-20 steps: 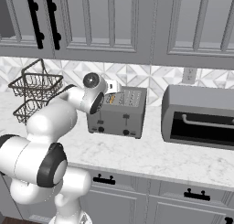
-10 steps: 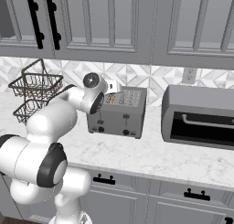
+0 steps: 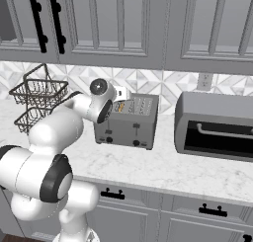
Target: Start the toaster. Once the lever pops up, take the bread to the plate on the dining counter.
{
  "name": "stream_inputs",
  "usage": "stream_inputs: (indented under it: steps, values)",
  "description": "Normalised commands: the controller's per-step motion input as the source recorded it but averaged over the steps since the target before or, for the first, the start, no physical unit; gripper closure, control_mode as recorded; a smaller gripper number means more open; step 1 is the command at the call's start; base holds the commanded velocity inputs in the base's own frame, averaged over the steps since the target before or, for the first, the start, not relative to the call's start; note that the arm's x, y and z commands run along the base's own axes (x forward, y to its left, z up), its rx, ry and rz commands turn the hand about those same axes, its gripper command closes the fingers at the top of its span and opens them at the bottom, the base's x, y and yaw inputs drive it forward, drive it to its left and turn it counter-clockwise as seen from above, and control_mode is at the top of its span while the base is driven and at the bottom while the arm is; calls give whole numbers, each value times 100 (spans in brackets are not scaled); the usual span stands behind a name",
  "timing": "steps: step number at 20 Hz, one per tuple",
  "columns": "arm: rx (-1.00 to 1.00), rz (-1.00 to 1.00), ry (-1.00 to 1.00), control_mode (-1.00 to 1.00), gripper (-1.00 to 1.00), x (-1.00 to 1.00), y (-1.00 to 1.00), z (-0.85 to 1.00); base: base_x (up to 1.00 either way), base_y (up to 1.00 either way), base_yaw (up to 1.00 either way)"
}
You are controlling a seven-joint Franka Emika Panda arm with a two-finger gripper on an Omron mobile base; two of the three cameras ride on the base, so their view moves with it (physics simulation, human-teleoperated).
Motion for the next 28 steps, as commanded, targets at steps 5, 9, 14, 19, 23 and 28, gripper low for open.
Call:
stream_inputs:
  steps: [5,9,14,19,23,28]
  values:
    - [0,0,0,-100,-100,0,0,0,0,0,0]
    - [0,0,0,-100,-100,0,0,0,0,0,0]
    - [0,0,0,-100,-100,0,0,0,0,0,0]
    - [0,0,0,-100,-100,0,0,0,0,0,0]
    - [0,0,0,-100,-100,0,0,0,0,0,0]
    - [0,0,0,-100,-100,0,0,0,0,0,0]
